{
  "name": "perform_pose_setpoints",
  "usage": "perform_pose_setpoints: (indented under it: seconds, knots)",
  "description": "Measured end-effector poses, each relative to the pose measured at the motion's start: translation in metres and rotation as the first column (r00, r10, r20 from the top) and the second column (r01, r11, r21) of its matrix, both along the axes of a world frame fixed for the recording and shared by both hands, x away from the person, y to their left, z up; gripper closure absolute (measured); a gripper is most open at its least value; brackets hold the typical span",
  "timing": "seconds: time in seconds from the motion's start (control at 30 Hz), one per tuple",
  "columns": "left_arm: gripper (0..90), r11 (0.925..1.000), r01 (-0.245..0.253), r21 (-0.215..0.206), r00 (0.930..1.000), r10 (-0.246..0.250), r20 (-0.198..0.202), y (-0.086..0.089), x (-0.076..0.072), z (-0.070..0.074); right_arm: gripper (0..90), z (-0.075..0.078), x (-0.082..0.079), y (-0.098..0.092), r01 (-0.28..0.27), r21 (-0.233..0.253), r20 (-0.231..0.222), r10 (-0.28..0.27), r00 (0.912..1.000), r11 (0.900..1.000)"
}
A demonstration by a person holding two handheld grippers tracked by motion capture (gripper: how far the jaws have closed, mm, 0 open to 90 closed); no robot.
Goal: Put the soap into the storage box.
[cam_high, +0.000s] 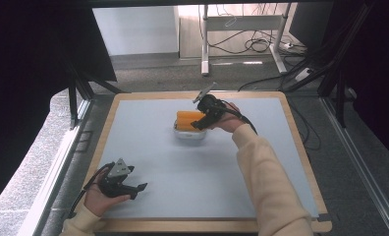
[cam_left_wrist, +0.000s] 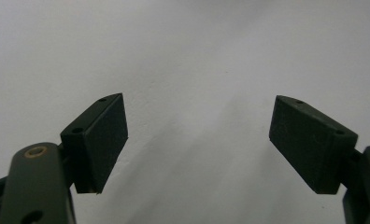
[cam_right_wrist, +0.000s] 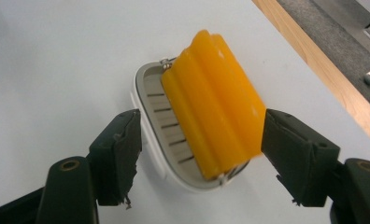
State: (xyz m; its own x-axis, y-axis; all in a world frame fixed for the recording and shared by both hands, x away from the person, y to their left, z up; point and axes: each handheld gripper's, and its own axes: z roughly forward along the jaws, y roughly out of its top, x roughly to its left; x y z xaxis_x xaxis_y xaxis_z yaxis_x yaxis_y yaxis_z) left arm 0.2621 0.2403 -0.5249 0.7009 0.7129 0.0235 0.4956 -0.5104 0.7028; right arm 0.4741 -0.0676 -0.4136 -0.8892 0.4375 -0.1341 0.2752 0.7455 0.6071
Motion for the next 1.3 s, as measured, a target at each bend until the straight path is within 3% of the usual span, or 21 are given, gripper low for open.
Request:
perform_pose_setpoints:
  seconds: [0.03,0.07,0.17,0.2,0.23,0.27,0.37,0.47,0.57,0.73,0.77,0.83,1.07,1.3]
  knots:
    - [19.5,1.0000,-0.002,0.003,1.0000,0.002,0.002,-0.001,0.000,0.000,29.2,0.000,-0.008,-0.007,0.027,0.031,-0.006,-0.027,0.9996,0.999]
    - [19.5,1.0000,-0.002,0.003,1.0000,0.002,0.002,-0.001,0.000,0.000,29.2,0.000,-0.008,-0.007,0.027,0.031,-0.006,-0.027,0.9996,0.999]
    - [19.5,1.0000,-0.007,0.003,1.0000,0.007,0.006,-0.001,-0.001,0.000,29.4,-0.002,-0.027,-0.020,0.106,0.042,0.011,-0.107,0.9942,0.993]
    - [19.5,1.0000,-0.007,0.003,1.0000,0.007,0.006,-0.001,-0.001,0.000,29.4,-0.002,-0.027,-0.020,0.106,0.042,0.011,-0.107,0.9942,0.993]
    - [19.5,1.0000,-0.009,0.004,0.9999,0.009,0.005,-0.001,-0.001,0.001,31.1,-0.004,-0.037,-0.030,0.130,0.046,0.026,-0.131,0.9910,0.990]
    - [19.5,1.0000,-0.009,0.004,0.9999,0.009,0.005,-0.001,-0.001,0.001,31.1,-0.004,-0.037,-0.030,0.130,0.046,0.026,-0.131,0.9910,0.990]
    - [19.5,0.9999,-0.013,0.002,0.9999,0.013,0.002,-0.002,0.000,0.000,31.9,-0.010,-0.058,-0.055,0.155,0.109,0.033,-0.160,0.9866,0.982]
    - [19.5,0.9999,-0.013,0.005,0.9999,0.013,-0.002,-0.002,0.000,-0.001,31.6,-0.013,-0.070,-0.068,0.157,0.129,0.037,-0.163,0.9859,0.979]
    - [19.5,0.9999,-0.015,0.002,0.9999,0.015,0.000,-0.001,0.000,-0.001,31.4,-0.021,-0.093,-0.093,0.166,0.160,0.040,-0.174,0.9839,0.973]
    - [19.5,0.9998,-0.018,-0.001,0.9998,0.018,0.001,-0.001,-0.001,0.000,30.4,-0.031,-0.117,-0.115,0.195,0.177,0.041,-0.205,0.9778,0.965]
    - [19.5,0.9998,-0.018,0.000,0.9998,0.018,0.001,-0.001,0.000,0.000,29.2,-0.037,-0.129,-0.124,0.218,0.177,0.040,-0.228,0.9729,0.960]
    - [19.5,0.9998,-0.018,0.004,0.9998,0.018,0.002,-0.001,0.000,-0.001,29.0,-0.043,-0.136,-0.131,0.238,0.182,0.035,-0.248,0.9682,0.954]
    - [19.5,0.9995,-0.031,-0.005,0.9995,0.031,0.008,0.002,0.000,0.002,28.4,-0.058,-0.145,-0.141,0.252,0.162,0.021,-0.259,0.9657,0.954]
    - [19.5,0.9996,-0.028,0.004,0.9995,0.028,0.016,-0.003,0.000,0.003,25.2,-0.057,-0.148,-0.137,0.252,0.177,0.069,-0.267,0.9611,0.952]
